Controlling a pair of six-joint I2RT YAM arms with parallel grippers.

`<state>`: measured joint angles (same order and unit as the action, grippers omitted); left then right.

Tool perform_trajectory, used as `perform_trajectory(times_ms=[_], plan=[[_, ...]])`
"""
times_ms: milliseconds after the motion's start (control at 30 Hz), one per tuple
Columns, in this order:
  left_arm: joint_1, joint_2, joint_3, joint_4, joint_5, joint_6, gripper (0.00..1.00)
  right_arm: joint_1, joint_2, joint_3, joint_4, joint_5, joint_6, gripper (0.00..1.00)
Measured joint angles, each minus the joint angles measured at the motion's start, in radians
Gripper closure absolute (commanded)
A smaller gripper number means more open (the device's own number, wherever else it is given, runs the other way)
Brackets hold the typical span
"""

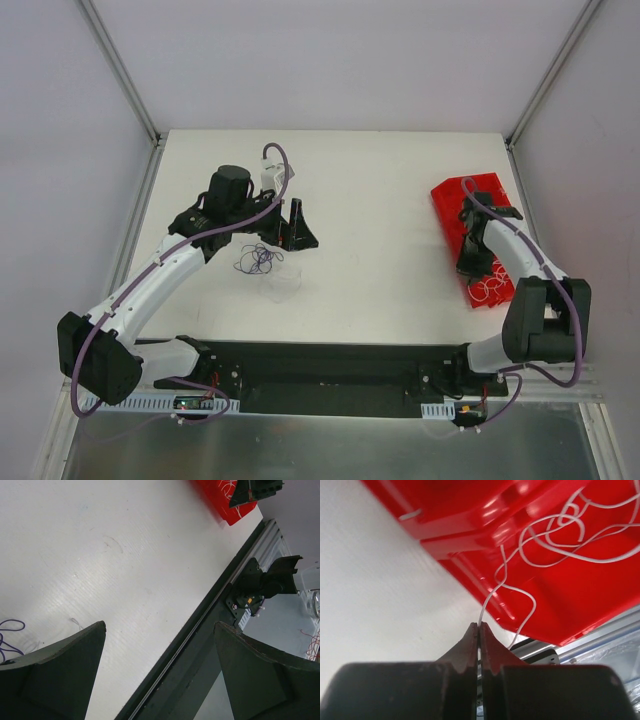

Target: Untangle the cables

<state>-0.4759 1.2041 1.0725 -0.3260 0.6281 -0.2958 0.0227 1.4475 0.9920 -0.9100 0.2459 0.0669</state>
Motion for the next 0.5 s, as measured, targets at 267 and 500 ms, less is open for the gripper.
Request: perform_trajectory(times_ms=[267, 500], plan=[[0.0, 0.0, 0.0, 0.0, 0.003, 0.0, 0.11, -0.215, -0.018, 0.001, 0.103, 0.029, -0.006, 1.0], [0.0, 0.0, -0.001, 0.0, 0.012, 0.0, 0.11, -0.325, 0.047, -0.002, 0.262, -0.024, 0.001, 1.0]])
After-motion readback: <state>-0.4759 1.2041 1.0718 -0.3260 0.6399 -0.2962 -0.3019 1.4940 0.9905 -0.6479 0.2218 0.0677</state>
